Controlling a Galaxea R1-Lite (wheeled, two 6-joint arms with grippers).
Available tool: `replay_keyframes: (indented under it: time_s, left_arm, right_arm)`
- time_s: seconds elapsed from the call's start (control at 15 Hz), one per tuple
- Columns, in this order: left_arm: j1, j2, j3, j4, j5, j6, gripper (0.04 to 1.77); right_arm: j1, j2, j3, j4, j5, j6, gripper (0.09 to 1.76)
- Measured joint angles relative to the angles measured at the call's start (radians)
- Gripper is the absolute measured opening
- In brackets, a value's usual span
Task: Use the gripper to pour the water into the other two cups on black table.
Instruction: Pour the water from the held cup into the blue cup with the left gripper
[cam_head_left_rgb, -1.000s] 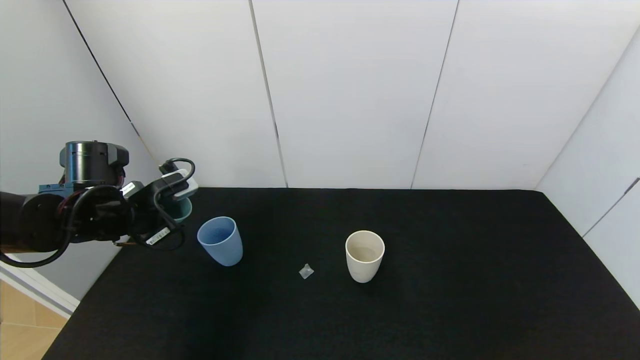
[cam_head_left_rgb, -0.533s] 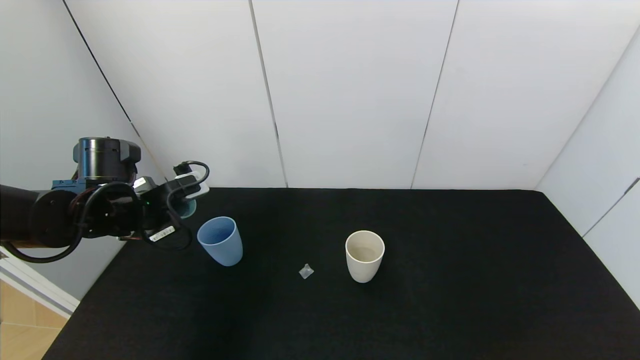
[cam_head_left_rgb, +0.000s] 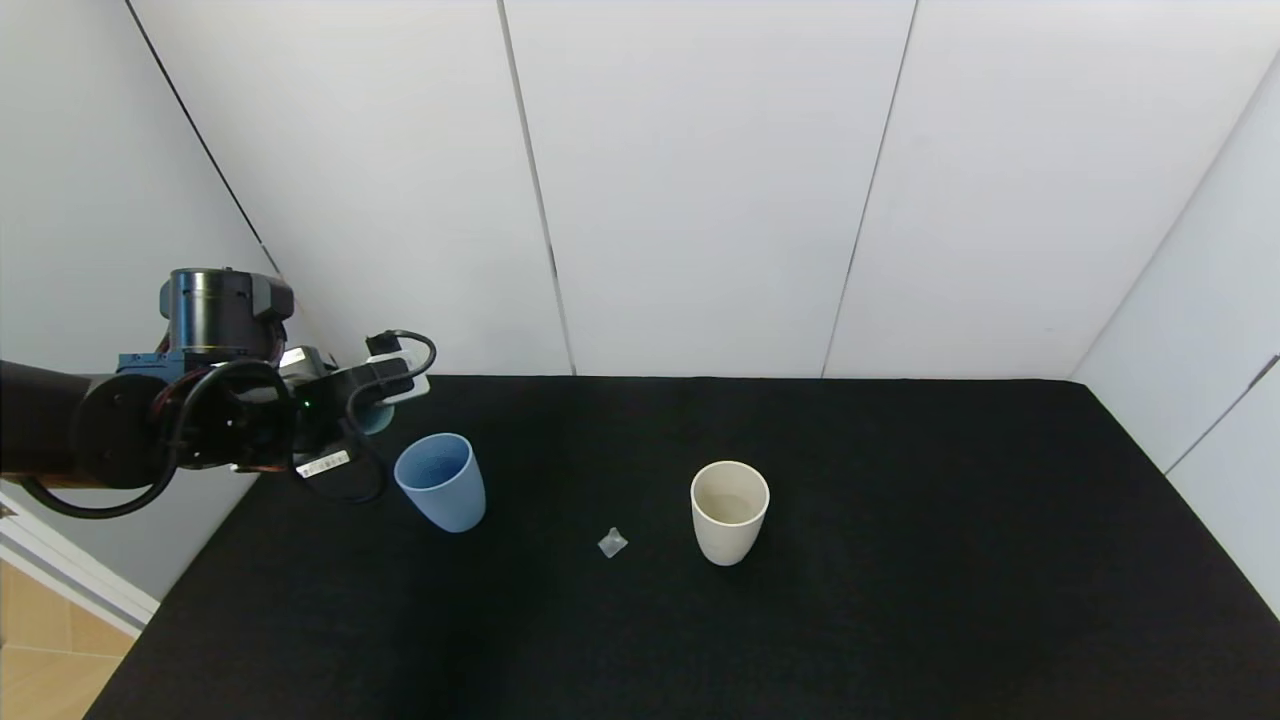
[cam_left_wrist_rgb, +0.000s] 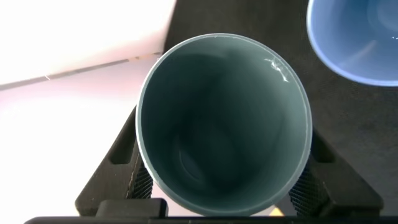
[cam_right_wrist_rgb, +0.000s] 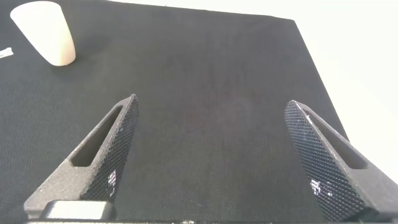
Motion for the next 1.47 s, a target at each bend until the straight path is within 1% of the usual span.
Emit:
replay_keyframes:
  time_s: [0.2, 0.47, 0.8, 1.47]
  left_arm:
    - [-0.014, 0.002, -0.011, -0.001, 0.018, 0.038, 1.18]
    - [-0.033, 0.008, -0.027, -0.001, 0.066, 0.082, 1.18]
    - [-0.047, 0.017, -0.042, -0.001, 0.095, 0.117, 1.18]
    - [-0.051, 0.014, -0.049, -0.001, 0.1, 0.132, 1.18]
  right_arm:
    - [0.0, 0.0, 0.0, 0.0, 0.0, 0.0, 1.71]
    - [0.0, 0.0, 0.0, 0.0, 0.0, 0.0, 1.71]
    - [0.0, 0.0, 0.0, 0.0, 0.0, 0.0, 1.71]
    - [0.0, 0.0, 0.0, 0.0, 0.0, 0.0, 1.71]
